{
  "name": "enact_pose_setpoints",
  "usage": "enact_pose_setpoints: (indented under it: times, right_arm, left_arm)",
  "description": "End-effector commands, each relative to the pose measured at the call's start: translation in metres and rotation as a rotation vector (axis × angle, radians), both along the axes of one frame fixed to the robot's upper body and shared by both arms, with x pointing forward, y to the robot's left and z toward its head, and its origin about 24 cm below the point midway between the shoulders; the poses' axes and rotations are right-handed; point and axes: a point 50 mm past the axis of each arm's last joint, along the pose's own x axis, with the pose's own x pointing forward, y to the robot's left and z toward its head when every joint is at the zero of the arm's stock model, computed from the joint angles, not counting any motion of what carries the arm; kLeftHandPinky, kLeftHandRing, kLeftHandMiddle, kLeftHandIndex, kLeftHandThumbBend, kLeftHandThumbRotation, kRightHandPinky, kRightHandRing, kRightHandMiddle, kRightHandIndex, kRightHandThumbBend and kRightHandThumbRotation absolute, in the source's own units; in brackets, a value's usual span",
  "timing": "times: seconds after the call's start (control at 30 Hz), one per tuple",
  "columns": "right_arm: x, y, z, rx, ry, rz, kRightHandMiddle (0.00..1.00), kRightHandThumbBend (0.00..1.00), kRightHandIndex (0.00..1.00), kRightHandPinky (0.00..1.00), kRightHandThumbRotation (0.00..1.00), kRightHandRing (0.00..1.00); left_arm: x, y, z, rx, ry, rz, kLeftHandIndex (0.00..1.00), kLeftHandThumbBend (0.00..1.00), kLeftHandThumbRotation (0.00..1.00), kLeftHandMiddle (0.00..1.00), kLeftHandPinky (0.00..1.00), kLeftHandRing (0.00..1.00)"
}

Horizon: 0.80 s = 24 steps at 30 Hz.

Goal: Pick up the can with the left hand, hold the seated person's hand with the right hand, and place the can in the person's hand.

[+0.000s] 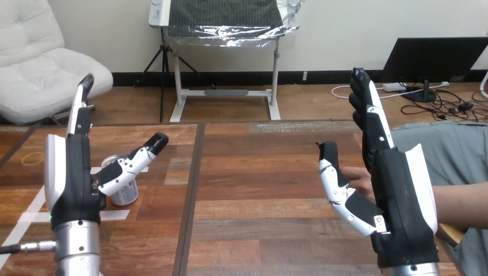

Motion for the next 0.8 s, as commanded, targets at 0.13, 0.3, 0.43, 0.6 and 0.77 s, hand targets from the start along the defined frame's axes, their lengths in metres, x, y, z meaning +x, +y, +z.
enact_pose_setpoints:
  times: [0.13,0.3,0.43,0.6,0.77]
  right_arm:
    - [0.001,-0.001,0.016,0.021,-0.072,-0.023,1.0,0.07,1.0,1.0,0.0,1.0]
    - [0.0,-0.001,0.016,0.017,-0.064,-0.028,1.0,0.07,1.0,1.0,0.0,1.0]
    - [0.0,-0.001,0.017,0.014,-0.059,-0.031,1.0,0.08,1.0,1.0,0.0,1.0]
    - [0.0,-0.001,0.017,0.011,-0.064,-0.029,1.0,0.08,1.0,1.0,0.0,1.0]
    - [0.001,-0.002,0.017,0.013,-0.068,-0.023,1.0,0.08,1.0,1.0,0.0,1.0]
  left_arm:
    - [0.028,0.004,0.011,0.122,0.003,-0.02,0.99,0.98,0.56,0.99,0.94,0.98]
    - [0.034,0.007,0.009,0.191,0.029,-0.007,1.0,0.99,0.59,1.0,0.94,0.99]
    - [0.038,0.01,0.009,0.267,0.027,0.005,1.0,0.99,0.63,1.0,0.96,1.0]
    - [0.044,0.013,0.008,0.413,0.024,0.051,1.0,1.0,0.69,1.0,0.99,1.0]
    - [0.048,0.016,0.008,0.52,0.01,0.083,1.0,0.98,0.8,1.0,1.0,1.0]
